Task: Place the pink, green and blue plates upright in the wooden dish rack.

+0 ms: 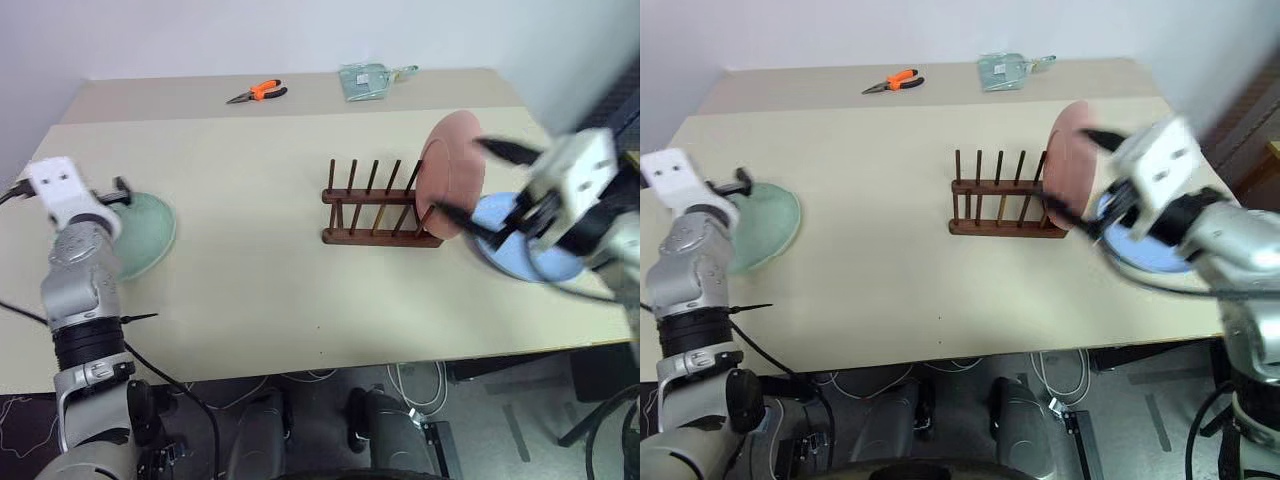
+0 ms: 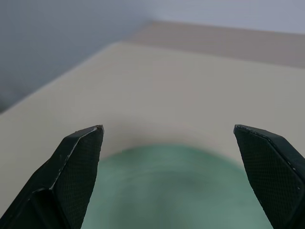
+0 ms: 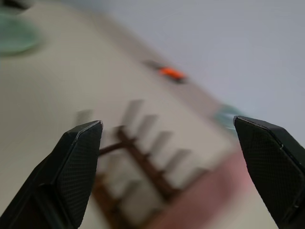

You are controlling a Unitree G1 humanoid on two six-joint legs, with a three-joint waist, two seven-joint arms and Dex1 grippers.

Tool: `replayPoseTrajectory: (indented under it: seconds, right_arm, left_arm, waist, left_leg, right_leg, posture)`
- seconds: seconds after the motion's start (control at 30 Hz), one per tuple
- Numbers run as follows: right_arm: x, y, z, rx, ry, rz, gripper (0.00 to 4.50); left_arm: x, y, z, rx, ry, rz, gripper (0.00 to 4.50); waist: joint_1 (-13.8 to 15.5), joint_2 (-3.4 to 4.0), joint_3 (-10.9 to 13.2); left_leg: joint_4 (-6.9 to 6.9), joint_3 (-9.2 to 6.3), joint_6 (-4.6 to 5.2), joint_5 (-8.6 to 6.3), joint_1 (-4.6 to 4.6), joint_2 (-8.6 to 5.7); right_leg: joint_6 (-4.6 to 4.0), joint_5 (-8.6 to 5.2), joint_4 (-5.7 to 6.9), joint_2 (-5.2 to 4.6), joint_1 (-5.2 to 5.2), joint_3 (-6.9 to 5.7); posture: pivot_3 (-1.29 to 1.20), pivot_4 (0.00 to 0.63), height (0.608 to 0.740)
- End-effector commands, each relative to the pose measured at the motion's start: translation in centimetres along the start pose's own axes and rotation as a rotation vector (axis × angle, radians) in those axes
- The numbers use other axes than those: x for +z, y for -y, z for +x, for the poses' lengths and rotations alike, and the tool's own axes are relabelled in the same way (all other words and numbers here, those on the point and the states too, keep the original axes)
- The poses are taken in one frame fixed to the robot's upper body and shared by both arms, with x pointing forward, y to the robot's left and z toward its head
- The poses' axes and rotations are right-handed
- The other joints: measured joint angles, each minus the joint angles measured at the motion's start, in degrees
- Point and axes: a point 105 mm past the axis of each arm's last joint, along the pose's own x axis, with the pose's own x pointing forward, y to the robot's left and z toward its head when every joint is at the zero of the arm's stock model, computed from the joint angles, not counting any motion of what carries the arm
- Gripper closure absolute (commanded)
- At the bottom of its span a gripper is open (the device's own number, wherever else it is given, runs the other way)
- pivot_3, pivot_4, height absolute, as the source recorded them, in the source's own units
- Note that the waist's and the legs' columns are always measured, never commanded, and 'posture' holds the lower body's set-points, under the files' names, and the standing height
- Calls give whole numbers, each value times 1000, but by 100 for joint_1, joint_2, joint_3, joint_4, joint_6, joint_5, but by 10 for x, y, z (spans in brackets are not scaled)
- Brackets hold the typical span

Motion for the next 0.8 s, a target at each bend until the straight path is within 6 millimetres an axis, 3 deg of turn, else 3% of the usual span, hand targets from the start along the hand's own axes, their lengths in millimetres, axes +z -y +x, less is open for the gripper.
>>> replayPoseTrajectory:
  seconds: [0.03, 0.23, 0.3, 0.43, 0.53, 0.6, 0.8]
  right_arm:
    - [9, -13, 13, 40, 59, -36, 22]
    - [2, -19, 25, 64, 71, -15, 22]
    - [-1, -19, 26, 63, 67, -22, 0]
    - [-4, -17, 30, 53, 64, -35, 0]
    - [-5, -17, 32, 49, 61, -10, 0]
    - [-5, -17, 32, 48, 59, -5, 0]
    - [2, -19, 39, 35, 66, -93, 0]
  left_arm:
    - [0, -18, -5, 72, -15, -86, 0]
    - [-33, -36, -19, 180, -158, -362, 0]
    - [-45, -33, -23, 178, -219, -429, 513]
    - [-55, -26, -26, 164, -274, -524, 2321]
    - [-43, -16, -24, 110, -233, -555, 3737]
    - [-29, -2, -23, 17, -189, -573, 4329]
    - [44, 72, -40, -413, 41, -517, 4420]
  waist:
    - [29, -2, 0]
    - [29, -30, -2]
    - [17, -31, -2]
    - [23, -30, -2]
    - [33, -30, -2]
    - [35, -31, -2]
    - [26, -37, 1]
  left_leg:
    - [3, 0, -3, -2, -2, -1]
    - [7, -1, -3, -3, -12, -10]
    - [7, -1, -2, -4, -14, -10]
    - [6, -1, -1, -2, -9, -10]
    - [8, -1, -4, -1, 2, -12]
    - [8, -1, -5, -2, 14, -10]
    - [8, -2, -6, -2, -4, 0]
  right_leg:
    - [0, 1, 0, -8, 1, -2]
    - [-15, 15, -14, -24, 7, -8]
    - [-10, 19, -17, -22, 8, -9]
    - [-10, 18, -7, -14, 7, -11]
    - [-1, 13, -2, -13, 17, -12]
    - [2, 11, -2, -16, 25, -14]
    - [-5, 30, -35, -12, 22, -23]
  posture:
    - [0, 150, 740]
    - [0, 150, 740]
    - [0, 150, 740]
    - [0, 150, 740]
    - [0, 150, 740]
    - [0, 150, 740]
    - [0, 150, 740]
